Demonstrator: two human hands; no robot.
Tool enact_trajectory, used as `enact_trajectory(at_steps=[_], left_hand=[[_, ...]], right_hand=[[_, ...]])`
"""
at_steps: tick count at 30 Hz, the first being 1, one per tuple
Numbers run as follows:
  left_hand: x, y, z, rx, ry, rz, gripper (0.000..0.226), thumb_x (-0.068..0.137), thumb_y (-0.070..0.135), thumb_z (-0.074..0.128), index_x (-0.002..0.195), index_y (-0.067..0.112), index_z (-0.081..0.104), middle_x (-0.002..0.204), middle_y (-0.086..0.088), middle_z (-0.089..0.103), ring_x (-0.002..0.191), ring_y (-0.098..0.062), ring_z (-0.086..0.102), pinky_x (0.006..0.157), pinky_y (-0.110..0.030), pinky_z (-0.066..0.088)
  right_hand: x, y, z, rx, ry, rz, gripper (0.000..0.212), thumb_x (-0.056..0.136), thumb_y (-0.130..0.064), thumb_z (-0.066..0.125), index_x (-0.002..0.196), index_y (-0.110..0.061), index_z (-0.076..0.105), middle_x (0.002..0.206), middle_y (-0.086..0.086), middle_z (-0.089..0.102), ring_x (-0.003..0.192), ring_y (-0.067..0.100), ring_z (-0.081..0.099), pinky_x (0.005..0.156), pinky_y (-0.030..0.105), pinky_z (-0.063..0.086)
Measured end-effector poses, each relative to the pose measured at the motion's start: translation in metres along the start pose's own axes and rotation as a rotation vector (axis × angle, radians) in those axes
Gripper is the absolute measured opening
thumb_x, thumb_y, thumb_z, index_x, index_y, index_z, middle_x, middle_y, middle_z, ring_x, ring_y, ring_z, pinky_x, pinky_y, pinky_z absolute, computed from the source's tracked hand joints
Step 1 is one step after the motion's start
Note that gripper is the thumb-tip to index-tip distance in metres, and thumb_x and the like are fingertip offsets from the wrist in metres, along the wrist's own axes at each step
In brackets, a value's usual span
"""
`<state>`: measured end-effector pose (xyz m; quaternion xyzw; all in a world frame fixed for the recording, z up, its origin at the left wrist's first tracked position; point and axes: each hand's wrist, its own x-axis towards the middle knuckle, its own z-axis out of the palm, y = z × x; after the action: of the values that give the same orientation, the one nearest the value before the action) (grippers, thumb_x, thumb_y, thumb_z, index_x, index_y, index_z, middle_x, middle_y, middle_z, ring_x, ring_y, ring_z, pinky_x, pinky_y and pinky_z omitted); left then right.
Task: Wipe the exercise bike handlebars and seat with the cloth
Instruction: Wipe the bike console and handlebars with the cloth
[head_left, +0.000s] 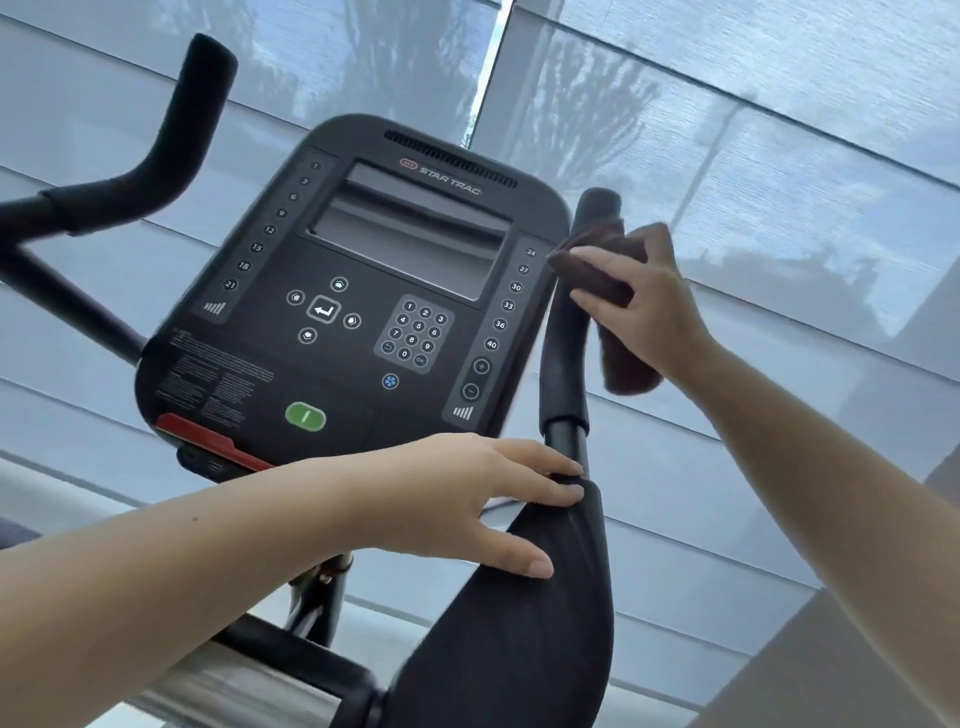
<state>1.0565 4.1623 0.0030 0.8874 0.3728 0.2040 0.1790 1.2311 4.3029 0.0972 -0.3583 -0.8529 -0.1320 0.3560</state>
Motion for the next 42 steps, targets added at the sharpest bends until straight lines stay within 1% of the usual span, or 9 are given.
enact_trajectory(at_steps=[4,9,15,19,23,30,34,39,42], left_hand=[[0.001,-0.001,0.002,-0.056,0.005,-0.003,0.058,0.08,0.041,0.065,0.133,0.036,0.042,0.142,0.031,0.027,0.129,0.014,0.02,0.11,-0.017,0.017],[0.002,-0.001,0.001,-0.052,-0.003,-0.021,0.058,0.079,0.039,0.067,0.132,0.037,0.043,0.14,0.033,0.027,0.128,0.016,0.02,0.109,-0.015,0.018],[0.001,0.006,-0.001,-0.018,-0.018,-0.069,0.058,0.08,0.038,0.065,0.132,0.041,0.04,0.135,0.041,0.021,0.126,0.02,0.018,0.106,-0.007,0.015],[-0.002,0.008,0.002,-0.048,-0.008,-0.085,0.057,0.082,0.032,0.064,0.132,0.039,0.039,0.138,0.039,0.021,0.127,0.02,0.017,0.103,-0.003,0.015],[-0.003,0.007,0.005,-0.119,0.02,-0.083,0.058,0.082,0.026,0.066,0.132,0.033,0.039,0.139,0.031,0.026,0.129,0.016,0.02,0.101,-0.003,0.017],[-0.003,0.011,0.007,-0.126,0.056,-0.093,0.061,0.079,0.025,0.063,0.133,0.029,0.035,0.141,0.025,0.029,0.13,0.013,0.023,0.101,-0.004,0.02],[-0.003,0.014,0.008,-0.044,0.053,-0.108,0.061,0.079,0.03,0.059,0.133,0.033,0.031,0.14,0.029,0.026,0.13,0.015,0.019,0.103,-0.004,0.016],[-0.007,0.014,0.014,-0.009,0.094,-0.114,0.06,0.079,0.033,0.055,0.133,0.033,0.029,0.14,0.03,0.026,0.13,0.015,0.018,0.106,-0.007,0.015],[-0.007,0.015,0.014,-0.025,0.112,-0.114,0.058,0.083,0.027,0.061,0.133,0.031,0.031,0.14,0.027,0.028,0.13,0.013,0.021,0.106,-0.008,0.017]], right_hand=[[-0.062,-0.015,0.017,0.327,-0.162,0.14,0.031,0.08,-0.018,0.069,0.106,-0.033,0.063,0.104,0.008,0.044,0.1,0.01,0.05,0.091,0.004,0.031],[-0.091,-0.016,-0.011,0.561,-0.335,0.071,0.031,0.075,-0.027,0.067,0.095,-0.05,0.064,0.104,-0.001,0.056,0.102,0.001,0.054,0.092,0.012,0.039],[-0.029,0.012,0.012,0.746,0.229,0.357,0.024,0.077,-0.03,0.065,0.101,-0.035,0.067,0.114,0.015,0.06,0.1,0.016,0.061,0.093,0.034,0.048],[-0.05,0.012,0.048,0.959,0.22,0.483,0.017,0.077,-0.031,0.066,0.093,-0.027,0.064,0.102,0.006,0.063,0.089,0.014,0.06,0.088,0.038,0.049],[-0.103,-0.007,0.048,0.993,0.152,0.517,0.025,0.071,-0.041,0.066,0.096,-0.035,0.067,0.111,0.004,0.065,0.105,0.019,0.06,0.098,0.046,0.044],[-0.152,-0.035,0.022,1.124,0.067,0.511,0.023,0.071,-0.032,0.066,0.093,-0.032,0.071,0.106,0.004,0.067,0.096,0.013,0.064,0.086,0.033,0.05],[-0.123,-0.024,0.02,1.042,0.21,0.576,0.014,0.081,-0.024,0.067,0.089,-0.035,0.068,0.101,0.003,0.067,0.086,0.012,0.063,0.077,0.023,0.05],[-0.136,-0.04,0.025,1.263,0.105,0.686,0.02,0.087,-0.017,0.059,0.104,-0.024,0.067,0.102,-0.007,0.071,0.097,0.009,0.065,0.087,0.027,0.05],[-0.158,-0.05,0.013,1.175,0.029,0.617,0.022,0.084,-0.019,0.062,0.104,-0.026,0.069,0.107,-0.001,0.07,0.099,0.01,0.064,0.087,0.028,0.05]])
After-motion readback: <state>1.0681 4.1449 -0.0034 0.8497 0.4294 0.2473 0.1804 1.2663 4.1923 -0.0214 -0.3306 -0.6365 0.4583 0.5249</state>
